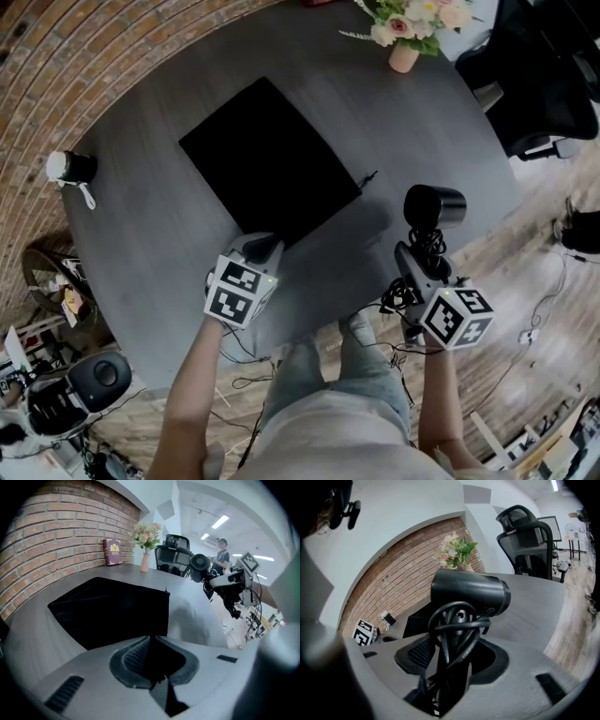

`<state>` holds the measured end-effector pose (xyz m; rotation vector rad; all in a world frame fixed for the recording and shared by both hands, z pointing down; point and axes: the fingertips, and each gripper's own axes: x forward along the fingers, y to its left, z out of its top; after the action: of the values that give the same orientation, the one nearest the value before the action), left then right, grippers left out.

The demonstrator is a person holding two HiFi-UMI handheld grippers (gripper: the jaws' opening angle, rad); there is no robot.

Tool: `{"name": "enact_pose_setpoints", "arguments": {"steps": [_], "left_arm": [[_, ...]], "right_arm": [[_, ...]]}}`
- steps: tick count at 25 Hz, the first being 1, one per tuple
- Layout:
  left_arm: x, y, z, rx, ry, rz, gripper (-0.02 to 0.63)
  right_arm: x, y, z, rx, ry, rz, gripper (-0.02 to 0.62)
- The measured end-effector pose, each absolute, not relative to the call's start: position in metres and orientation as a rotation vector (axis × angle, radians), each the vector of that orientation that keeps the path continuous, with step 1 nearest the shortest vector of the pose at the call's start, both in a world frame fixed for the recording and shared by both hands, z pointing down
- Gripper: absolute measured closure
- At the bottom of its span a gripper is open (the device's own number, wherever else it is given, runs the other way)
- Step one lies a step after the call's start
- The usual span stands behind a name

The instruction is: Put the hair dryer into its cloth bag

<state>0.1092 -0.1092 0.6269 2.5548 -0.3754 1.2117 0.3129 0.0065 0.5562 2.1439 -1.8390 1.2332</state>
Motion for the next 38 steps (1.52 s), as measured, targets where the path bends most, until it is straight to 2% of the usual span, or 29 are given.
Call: {"name": "enact_pose_setpoints", "arguments": {"steps": [16,38], "left_arm": [[0.099,-0.135,0.570,2.529,-0.722,0.730,0.584],[0.102,-0.151,0.529,2.536,-0.907,0.636,0.584]], "right_arm": [[0.285,-0.003,0.527,1.901,-1.952,1.102,0.379],[0.215,0.002,0.544,1.062,-2.202,0.848,0.379]]}}
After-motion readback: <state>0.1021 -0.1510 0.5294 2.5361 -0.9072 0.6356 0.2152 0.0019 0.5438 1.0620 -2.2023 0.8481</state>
